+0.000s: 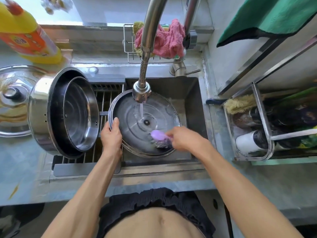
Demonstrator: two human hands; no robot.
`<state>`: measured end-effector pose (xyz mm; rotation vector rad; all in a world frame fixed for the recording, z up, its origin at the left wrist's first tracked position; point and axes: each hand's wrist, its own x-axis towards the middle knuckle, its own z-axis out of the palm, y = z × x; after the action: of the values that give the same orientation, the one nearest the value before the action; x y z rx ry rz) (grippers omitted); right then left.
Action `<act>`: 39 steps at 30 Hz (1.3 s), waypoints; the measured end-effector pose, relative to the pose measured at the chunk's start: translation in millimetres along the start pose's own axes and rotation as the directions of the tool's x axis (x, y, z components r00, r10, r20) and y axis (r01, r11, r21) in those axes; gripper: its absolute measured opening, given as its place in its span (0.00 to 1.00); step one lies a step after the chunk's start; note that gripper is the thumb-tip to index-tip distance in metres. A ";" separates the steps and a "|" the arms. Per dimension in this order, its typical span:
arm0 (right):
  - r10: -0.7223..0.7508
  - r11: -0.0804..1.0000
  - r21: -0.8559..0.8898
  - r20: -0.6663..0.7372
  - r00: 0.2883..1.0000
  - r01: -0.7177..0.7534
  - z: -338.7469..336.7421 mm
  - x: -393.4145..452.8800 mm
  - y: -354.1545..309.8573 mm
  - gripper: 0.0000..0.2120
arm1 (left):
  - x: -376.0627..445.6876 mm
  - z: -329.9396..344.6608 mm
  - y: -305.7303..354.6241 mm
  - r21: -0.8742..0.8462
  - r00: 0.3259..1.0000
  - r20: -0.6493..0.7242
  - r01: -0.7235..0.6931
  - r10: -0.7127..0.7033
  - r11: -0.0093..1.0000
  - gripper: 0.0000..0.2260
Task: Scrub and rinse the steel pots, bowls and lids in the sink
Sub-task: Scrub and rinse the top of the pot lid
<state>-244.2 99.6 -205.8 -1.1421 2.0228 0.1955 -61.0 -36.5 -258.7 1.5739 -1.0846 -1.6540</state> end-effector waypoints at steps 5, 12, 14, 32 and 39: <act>0.293 0.956 0.059 -0.208 0.933 -0.287 -3.0 18.8 34.6 0.19 | -19.2 4.4 10.3 0.111 0.979 0.176 -0.123 0.102 0.986 0.07; 0.023 0.957 0.269 -0.439 0.898 0.107 -8.0 37.8 -11.5 0.21 | -35.9 17.2 18.6 0.081 0.959 0.275 -0.093 0.068 0.992 0.07; -0.124 0.925 0.284 -0.404 0.906 0.254 -7.4 32.2 -30.8 0.21 | -31.7 19.4 16.7 0.042 0.970 0.236 -0.069 0.058 0.997 0.06; 0.512 0.741 0.649 -0.383 0.769 -0.171 40.3 2.6 42.5 0.13 | -9.0 7.5 -3.6 -0.006 0.997 0.077 0.023 -0.023 1.000 0.10; 0.625 0.376 0.926 -0.223 0.748 -0.038 42.9 6.4 51.8 0.12 | -0.9 20.7 -13.6 -0.029 0.969 0.127 0.216 -0.211 0.976 0.12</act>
<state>-262.4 146.1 -251.4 0.0009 2.3097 -1.0530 -79.8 -26.0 -270.9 1.6265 -0.9604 -1.9266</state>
